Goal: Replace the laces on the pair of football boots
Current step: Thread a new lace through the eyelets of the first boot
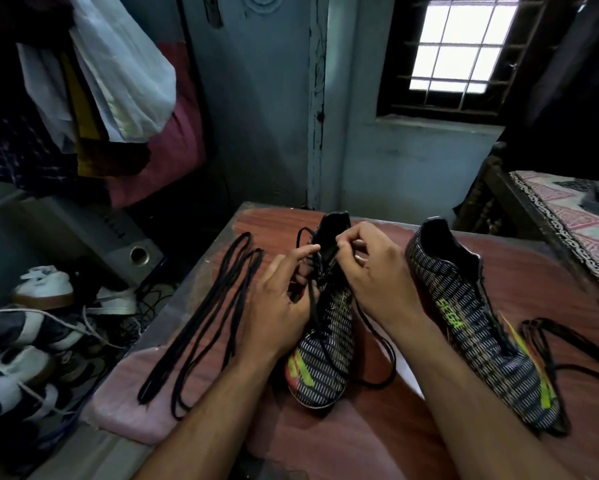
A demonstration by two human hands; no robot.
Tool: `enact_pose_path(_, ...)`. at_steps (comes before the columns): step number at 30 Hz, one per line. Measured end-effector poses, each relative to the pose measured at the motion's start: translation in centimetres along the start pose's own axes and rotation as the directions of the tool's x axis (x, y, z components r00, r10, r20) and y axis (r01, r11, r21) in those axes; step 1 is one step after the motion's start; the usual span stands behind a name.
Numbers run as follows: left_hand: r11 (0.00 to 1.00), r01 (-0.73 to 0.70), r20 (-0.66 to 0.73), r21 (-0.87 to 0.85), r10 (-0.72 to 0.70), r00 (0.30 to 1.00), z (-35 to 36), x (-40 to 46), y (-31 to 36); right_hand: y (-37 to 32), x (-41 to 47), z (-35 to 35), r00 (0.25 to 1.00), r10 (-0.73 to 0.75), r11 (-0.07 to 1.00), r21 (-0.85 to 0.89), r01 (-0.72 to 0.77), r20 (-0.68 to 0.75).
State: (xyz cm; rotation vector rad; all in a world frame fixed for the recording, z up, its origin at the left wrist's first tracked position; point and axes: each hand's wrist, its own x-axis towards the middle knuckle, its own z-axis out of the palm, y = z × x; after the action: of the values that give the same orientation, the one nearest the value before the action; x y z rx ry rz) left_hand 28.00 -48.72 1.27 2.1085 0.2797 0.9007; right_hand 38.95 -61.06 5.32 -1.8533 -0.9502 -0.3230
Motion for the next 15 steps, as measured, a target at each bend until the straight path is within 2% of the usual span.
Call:
enact_pose_path(4,1.0,0.003,-0.007,0.012,-0.003,1.0,0.0,-0.1,0.2,-0.1,0.2,-0.6,0.983,0.109,0.985,0.146,-0.087,-0.149)
enact_pose_path(5,1.0,0.008,-0.011,0.022,-0.008,1.0,0.1,-0.1,0.1,-0.3,0.3,-0.7,0.976,0.153,0.964,0.242,-0.112,-0.156)
enact_pose_path(7,0.999,0.033,-0.014,0.033,-0.033,0.999,0.2,0.0,0.1,-0.7,0.7,-1.0,0.958,0.252,0.849,0.506,-0.153,-0.135)
enact_pose_path(9,0.998,0.048,-0.013,0.035,-0.048,0.999,0.2,0.0,0.3,-1.3,1.0,-1.4,0.935,0.332,0.729,0.663,-0.171,-0.124)
enact_pose_path(13,0.998,0.04,-0.009,0.046,-0.04,0.999,0.2,-0.1,0.3,-1.1,1.4,-2.3,0.889,0.423,0.642,0.75,-0.157,-0.175)
enact_pose_path(14,0.998,0.037,-0.007,0.049,-0.037,0.999,0.2,-0.1,0.2,-0.9,1.3,-2.5,0.896,0.397,0.675,0.724,-0.141,-0.196)
enact_pose_path(15,0.998,0.037,-0.007,0.052,-0.036,0.999,0.2,-0.1,0.2,-0.7,1.3,-2.7,0.915,0.329,0.757,0.644,-0.109,-0.232)
